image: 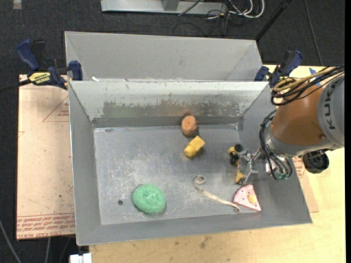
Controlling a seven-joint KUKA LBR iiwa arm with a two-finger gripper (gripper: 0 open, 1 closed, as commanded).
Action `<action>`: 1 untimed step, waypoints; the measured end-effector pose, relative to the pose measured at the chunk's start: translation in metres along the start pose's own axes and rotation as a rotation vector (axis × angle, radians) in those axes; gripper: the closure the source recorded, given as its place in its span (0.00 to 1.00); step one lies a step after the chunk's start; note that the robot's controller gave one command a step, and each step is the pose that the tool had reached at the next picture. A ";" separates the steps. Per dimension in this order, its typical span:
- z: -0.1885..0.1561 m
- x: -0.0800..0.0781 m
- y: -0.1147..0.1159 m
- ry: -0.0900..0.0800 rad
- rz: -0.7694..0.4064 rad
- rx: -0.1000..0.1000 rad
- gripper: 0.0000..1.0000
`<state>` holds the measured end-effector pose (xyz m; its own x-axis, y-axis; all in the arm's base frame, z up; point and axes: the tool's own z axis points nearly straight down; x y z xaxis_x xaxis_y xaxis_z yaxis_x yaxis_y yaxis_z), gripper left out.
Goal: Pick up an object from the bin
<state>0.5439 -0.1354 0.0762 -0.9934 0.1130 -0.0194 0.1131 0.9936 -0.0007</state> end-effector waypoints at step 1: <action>0.000 0.000 0.000 0.000 -0.001 0.000 1.00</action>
Offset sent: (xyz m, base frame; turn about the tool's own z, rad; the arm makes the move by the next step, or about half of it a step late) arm 0.0032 -0.0002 0.0932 0.0132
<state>0.5439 -0.1354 0.0762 -0.9935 0.1125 -0.0194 0.1125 0.9937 -0.0008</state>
